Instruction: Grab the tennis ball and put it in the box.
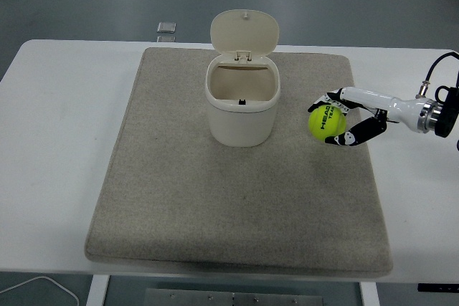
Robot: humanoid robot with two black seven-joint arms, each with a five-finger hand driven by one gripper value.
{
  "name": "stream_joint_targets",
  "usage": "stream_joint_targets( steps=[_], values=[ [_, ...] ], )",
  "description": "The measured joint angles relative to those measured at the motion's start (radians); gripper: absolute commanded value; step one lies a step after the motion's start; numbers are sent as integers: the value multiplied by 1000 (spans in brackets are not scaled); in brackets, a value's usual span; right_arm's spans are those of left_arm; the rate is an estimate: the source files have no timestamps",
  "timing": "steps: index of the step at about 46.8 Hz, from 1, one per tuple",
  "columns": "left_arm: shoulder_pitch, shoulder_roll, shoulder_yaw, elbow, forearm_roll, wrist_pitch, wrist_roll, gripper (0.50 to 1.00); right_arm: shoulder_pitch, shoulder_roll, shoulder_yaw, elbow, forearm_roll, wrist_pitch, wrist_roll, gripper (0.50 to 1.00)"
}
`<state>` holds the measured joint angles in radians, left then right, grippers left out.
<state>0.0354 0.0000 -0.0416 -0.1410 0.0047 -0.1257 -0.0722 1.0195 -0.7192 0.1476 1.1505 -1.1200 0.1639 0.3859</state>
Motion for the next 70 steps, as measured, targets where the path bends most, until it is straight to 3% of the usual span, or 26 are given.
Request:
stream_joint_targets(
  steps=[8,16,40,70],
  values=[
    [0,0,0,0,0,0,0,996,60,-93,1,45,67,77,36,500],
    [0,0,0,0,0,1,0,996,136,-108,1,69,131,123,39,500],
    [0,0,0,0,0,0,0,996,286,57,6,85,184,159,41,500],
    [0,0,0,0,0,0,0,996,292,194,-3,15,209,144,33,500]
  ],
)
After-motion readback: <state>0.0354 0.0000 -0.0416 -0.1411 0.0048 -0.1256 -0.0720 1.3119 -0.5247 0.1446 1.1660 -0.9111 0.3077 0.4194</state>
